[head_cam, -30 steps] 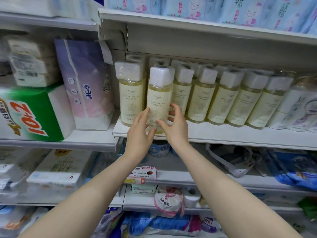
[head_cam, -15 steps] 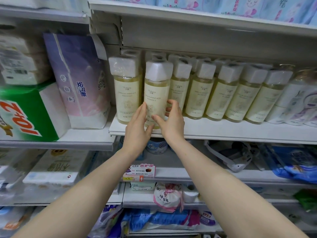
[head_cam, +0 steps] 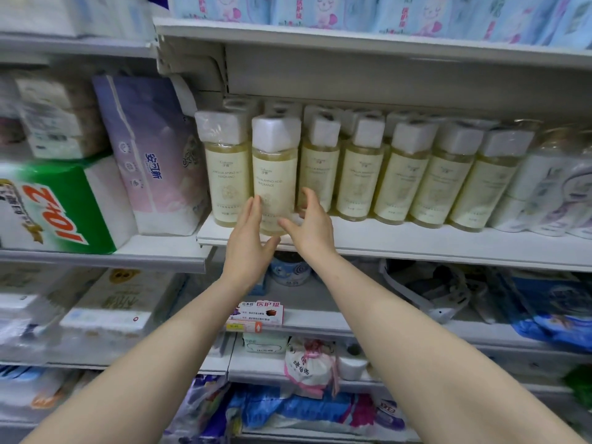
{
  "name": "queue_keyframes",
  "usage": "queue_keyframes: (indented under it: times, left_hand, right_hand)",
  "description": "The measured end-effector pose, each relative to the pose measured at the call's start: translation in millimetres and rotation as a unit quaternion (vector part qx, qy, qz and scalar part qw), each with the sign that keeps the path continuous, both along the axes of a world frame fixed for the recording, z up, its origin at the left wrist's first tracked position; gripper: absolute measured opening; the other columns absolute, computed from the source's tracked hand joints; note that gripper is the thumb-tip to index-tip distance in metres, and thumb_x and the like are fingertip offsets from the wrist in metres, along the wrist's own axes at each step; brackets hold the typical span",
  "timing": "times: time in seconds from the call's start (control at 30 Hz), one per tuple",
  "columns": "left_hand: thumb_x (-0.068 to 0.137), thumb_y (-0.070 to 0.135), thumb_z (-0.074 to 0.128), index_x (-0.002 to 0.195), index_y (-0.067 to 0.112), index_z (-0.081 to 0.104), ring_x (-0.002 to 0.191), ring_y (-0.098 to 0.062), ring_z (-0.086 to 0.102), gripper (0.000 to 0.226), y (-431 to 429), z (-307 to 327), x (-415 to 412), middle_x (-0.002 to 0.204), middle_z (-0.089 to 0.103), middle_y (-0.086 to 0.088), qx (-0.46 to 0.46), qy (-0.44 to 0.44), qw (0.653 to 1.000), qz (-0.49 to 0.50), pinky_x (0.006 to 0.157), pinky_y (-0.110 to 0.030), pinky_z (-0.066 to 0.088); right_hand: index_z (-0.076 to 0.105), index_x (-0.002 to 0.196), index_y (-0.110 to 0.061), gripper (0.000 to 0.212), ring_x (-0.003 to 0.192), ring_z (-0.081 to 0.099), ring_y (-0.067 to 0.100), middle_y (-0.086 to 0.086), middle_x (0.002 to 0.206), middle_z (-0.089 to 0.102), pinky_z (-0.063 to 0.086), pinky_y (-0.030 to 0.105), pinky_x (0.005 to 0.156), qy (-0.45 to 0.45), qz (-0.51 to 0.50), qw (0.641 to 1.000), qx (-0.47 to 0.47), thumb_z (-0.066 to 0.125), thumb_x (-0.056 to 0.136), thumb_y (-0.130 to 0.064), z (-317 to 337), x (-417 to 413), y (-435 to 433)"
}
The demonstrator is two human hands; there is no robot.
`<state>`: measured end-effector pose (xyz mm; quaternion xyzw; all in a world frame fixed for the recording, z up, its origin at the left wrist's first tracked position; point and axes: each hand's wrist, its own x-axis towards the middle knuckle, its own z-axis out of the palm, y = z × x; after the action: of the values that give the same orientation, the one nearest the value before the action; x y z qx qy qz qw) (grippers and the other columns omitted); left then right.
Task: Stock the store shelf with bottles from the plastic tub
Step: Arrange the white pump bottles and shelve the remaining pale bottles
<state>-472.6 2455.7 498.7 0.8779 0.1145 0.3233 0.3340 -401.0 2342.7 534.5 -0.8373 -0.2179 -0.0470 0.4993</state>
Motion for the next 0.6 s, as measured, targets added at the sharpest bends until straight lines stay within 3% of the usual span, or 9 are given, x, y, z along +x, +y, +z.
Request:
queue_keyframes:
  times: [0.13,0.33,0.47,0.6]
  left_hand:
    - [0.089,0.012,0.068,0.152,0.014,0.033,0.131,-0.021,0.044,0.072,-42.9,-7.9,-7.3,0.147,0.035,-0.007,-0.023,-0.046,0.997,0.062,0.106,-0.033,0.043]
    - [0.088,0.011,0.069,0.138,0.018,0.051,0.110,-0.022,0.057,0.054,-134.8,-33.2,-1.0,0.131,0.046,-0.004,-0.051,-0.053,0.995,0.071,0.096,-0.035,0.048]
    - [0.086,0.010,0.069,0.134,0.015,0.055,0.113,-0.020,0.056,0.050,-207.0,-52.4,10.8,0.129,0.051,-0.005,-0.038,-0.027,0.997,0.055,0.094,-0.023,0.041]
    - [0.088,0.013,0.069,0.134,0.017,0.055,0.113,-0.016,0.055,0.048,-271.7,-81.4,20.2,0.127,0.052,-0.003,-0.053,-0.005,0.998,0.022,0.098,-0.034,0.049]
  right_hand:
    - [0.040,0.148,-0.023,0.063,0.115,0.056,0.016,0.003,0.134,0.056,0.049,0.040,0.101,0.007,0.019,1.000,0.018,0.068,0.092,-0.015,-9.3,-1.9,-48.8]
    - [0.053,0.135,-0.022,0.046,0.097,0.061,0.014,0.000,0.116,0.061,0.052,0.039,0.093,-0.032,0.030,0.999,0.029,0.061,0.093,-0.006,-41.2,5.6,-153.2]
    - [0.057,0.132,-0.019,0.045,0.099,0.061,0.013,0.000,0.116,0.064,0.054,0.033,0.089,-0.040,0.036,0.998,0.029,0.062,0.091,-0.001,-69.8,12.9,-225.9]
    - [0.055,0.133,-0.022,0.045,0.102,0.060,0.010,-0.003,0.122,0.063,0.052,0.028,0.090,-0.006,0.029,1.000,0.006,0.062,0.092,-0.004,-102.7,17.7,-290.6]
